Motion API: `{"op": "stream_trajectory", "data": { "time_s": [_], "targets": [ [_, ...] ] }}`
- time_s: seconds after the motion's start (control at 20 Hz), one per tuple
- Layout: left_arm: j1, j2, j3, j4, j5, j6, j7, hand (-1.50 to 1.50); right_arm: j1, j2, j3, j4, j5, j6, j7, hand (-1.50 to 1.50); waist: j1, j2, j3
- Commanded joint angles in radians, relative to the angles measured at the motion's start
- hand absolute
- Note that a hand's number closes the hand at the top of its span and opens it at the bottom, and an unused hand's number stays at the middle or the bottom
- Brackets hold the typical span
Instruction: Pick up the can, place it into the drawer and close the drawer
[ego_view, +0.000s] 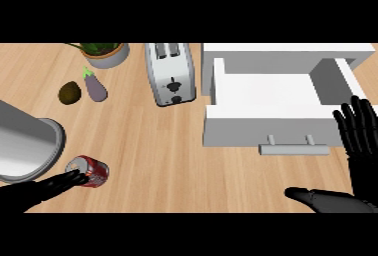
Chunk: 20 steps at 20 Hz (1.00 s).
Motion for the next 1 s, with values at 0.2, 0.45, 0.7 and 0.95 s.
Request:
{"op": "stream_trajectory", "data": {
  "time_s": [0.2,0.45,0.7,0.95],
  "targets": [
    [0.027,0.207,0.193,0.281,0.188,-0.341,-0.081,-1.50,0.097,-0.006,-0.004,-0.054,-0.006,0.028,0.005,-1.50,-0.004,-0.002,0.002],
    [0.031,0.208,0.212,0.242,0.244,-0.307,-0.010,-1.50,0.125,-0.027,-0.075,-0.048,-0.072,0.073,-0.029,-1.50,0.001,-0.003,0.003],
    [-0.104,0.121,0.184,0.364,0.152,-0.296,0.055,-1.50,0.135,0.014,-0.027,0.010,-0.001,0.067,-0.093,-1.50,-0.004,-0.001,0.003],
    [-0.072,0.089,0.166,0.314,0.154,-0.276,0.083,-1.50,0.226,-0.002,-0.059,-0.101,-0.068,0.117,-0.051,-1.50,-0.005,-0.003,0.003]
  ]
}}
